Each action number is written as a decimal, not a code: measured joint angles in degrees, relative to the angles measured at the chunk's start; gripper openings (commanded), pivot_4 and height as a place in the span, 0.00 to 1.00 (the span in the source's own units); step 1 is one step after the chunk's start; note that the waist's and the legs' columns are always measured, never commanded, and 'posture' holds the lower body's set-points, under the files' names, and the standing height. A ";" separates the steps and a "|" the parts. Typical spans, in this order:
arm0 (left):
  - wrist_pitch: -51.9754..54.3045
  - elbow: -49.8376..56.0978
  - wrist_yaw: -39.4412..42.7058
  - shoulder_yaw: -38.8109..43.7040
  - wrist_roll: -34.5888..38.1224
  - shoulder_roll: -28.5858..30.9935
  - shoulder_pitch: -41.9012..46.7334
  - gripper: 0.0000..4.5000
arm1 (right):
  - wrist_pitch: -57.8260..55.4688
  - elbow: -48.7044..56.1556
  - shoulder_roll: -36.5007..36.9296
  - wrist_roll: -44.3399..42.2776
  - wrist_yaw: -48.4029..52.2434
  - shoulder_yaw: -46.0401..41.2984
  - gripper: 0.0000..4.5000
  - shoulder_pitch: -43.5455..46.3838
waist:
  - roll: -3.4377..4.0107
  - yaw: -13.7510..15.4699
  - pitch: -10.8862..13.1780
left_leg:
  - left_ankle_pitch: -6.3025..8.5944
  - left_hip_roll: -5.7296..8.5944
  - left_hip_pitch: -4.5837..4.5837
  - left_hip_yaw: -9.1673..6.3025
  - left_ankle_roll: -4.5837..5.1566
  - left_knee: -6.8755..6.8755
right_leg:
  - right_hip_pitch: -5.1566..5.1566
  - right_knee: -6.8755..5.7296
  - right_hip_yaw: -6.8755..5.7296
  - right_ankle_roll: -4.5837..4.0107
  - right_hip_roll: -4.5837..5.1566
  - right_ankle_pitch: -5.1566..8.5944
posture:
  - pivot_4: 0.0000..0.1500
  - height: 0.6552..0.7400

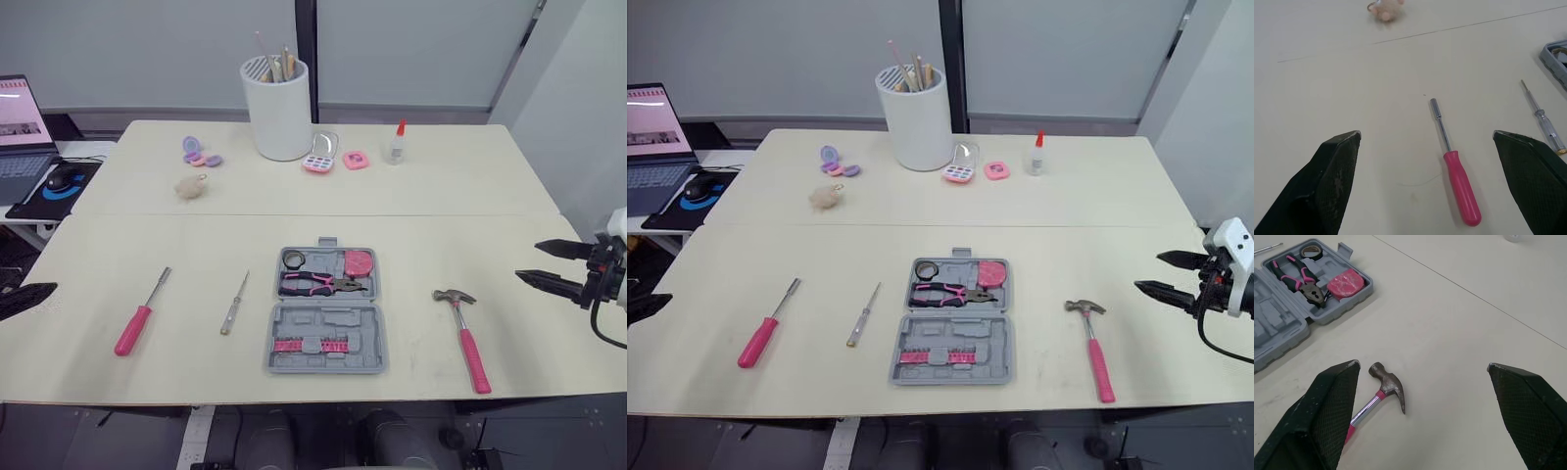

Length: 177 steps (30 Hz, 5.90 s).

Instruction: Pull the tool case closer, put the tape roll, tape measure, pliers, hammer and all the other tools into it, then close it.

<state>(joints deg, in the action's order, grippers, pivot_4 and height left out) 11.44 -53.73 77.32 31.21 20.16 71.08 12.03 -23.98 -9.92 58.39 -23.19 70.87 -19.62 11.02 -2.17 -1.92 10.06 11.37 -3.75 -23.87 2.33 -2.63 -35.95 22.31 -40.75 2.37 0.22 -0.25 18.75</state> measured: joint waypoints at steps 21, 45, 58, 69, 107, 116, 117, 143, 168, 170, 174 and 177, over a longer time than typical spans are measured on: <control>-2.00 -2.78 -0.39 -3.10 -1.29 -0.10 3.22 1.00 | -0.28 1.85 0.05 -0.28 -2.22 0.01 0.99 -1.07 | -0.01 -0.12 0.00 | 0.00 0.01 -0.02 0.03 0.00 0.00 | 0.00 -0.02 0.01 -0.04 -0.01 -0.02 | 1.00 1.00; 21.26 69.06 -14.24 19.93 12.82 -30.91 -49.68 1.00 | -5.11 18.96 -23.56 -7.30 -2.05 24.56 0.99 27.34 | -0.21 -2.17 -0.05 | 0.01 0.00 -0.03 -0.24 -0.03 0.00 | -0.07 -0.03 -0.04 -0.07 0.07 -0.02 | 1.00 1.00; 20.46 86.43 -25.63 15.92 14.46 -42.85 -55.54 1.00 | -2.92 19.53 -27.07 -5.73 0.14 30.12 0.99 27.26 | -0.33 -0.37 -0.12 | 0.01 0.08 -0.02 -0.18 -0.02 -0.06 | -0.10 0.00 -0.01 -0.09 0.13 0.00 | 1.00 1.00; 22.61 95.60 -44.66 -0.52 8.67 -46.30 -44.84 1.00 | -2.84 19.62 -25.08 -5.09 1.02 30.07 0.99 26.20 | -0.28 -0.39 -0.11 | 0.01 0.04 0.00 -0.29 -0.02 -0.08 | -0.15 -0.02 0.03 -0.10 -0.09 -0.01 | 1.00 1.00; 23.97 67.25 -66.12 -24.94 -10.24 -54.52 -15.36 1.00 | -9.56 27.92 -21.96 -6.49 -7.12 28.75 0.99 22.38 | -0.30 0.06 -0.11 | 0.01 0.08 -0.04 -0.36 -0.03 -0.07 | -0.19 0.00 -0.01 -0.04 -0.14 -0.05 | 1.00 1.00; 23.26 65.92 -66.84 -25.29 -11.28 -55.08 -14.30 0.86 | -10.20 28.90 -21.45 -7.17 -7.33 28.66 1.00 22.25 | -0.30 0.09 -0.11 | 0.01 0.09 -0.03 -0.36 -0.03 -0.08 | -0.20 0.00 -0.02 -0.03 -0.14 -0.05 | 1.00 1.00; 23.26 65.76 -66.88 -25.29 -11.32 -55.08 -14.12 0.79 | -10.20 28.90 -21.42 -7.17 -7.35 28.66 1.00 22.24 | -0.30 0.09 -0.11 | 0.01 0.09 -0.03 -0.36 -0.03 -0.08 | -0.20 0.00 -0.02 -0.03 -0.14 -0.05 | 1.00 1.00; 23.01 72.09 -55.71 -21.55 -6.40 -43.25 -14.27 0.04 | -8.88 28.79 -20.59 -6.87 -7.09 28.64 1.00 21.88 | -0.32 0.06 -0.08 | 0.01 0.06 -0.06 -0.35 -0.03 -0.04 | -0.16 0.03 -0.02 -0.03 -0.13 -0.04 | 1.00 1.00; 1.01 58.81 -11.22 -47.44 -12.19 -24.89 7.36 0.04 | -9.22 31.07 -14.40 -3.81 -6.82 29.30 1.00 16.14 | -0.16 0.18 0.02 | 0.01 0.07 -0.33 -0.39 -0.03 -0.02 | -0.04 0.37 -0.07 -0.03 -0.45 -0.05 | 1.00 1.00; -0.26 56.97 -10.98 -47.82 -13.18 -25.81 8.55 0.04 | -9.24 31.62 -14.04 -3.79 -6.99 29.28 1.00 15.83 | -0.16 0.14 0.02 | 0.01 0.08 -0.33 -0.39 -0.03 -0.03 | -0.05 0.37 -0.08 -0.03 -0.46 -0.05 | 1.00 1.00; -3.12 54.55 -10.28 -49.10 -14.88 -27.99 9.73 0.04 | -9.28 32.26 -13.66 -3.78 -7.28 29.30 1.00 15.07 | -0.16 0.11 0.02 | 0.01 0.08 -0.32 -0.36 -0.03 -0.05 | -0.06 0.36 -0.05 -0.02 -0.50 -0.05 | 1.00 1.00; -4.98 52.70 -10.04 -49.49 -16.19 -28.75 9.88 0.04 | -9.61 32.52 -13.48 -3.80 -7.41 29.29 1.00 14.99 | -0.16 0.15 0.02 | 0.01 0.08 -0.33 -0.39 -0.03 -0.05 | -0.06 0.36 -0.07 -0.03 -0.50 -0.05 | 1.00 1.00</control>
<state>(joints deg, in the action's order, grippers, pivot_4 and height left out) 6.46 -1.04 67.28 -18.28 3.97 42.33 21.91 -33.59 22.61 44.91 -26.99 63.46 9.66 26.02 -2.33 -1.77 10.09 11.39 -3.67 -24.20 1.95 -2.66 -36.00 22.25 -40.39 2.30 0.19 -0.75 18.70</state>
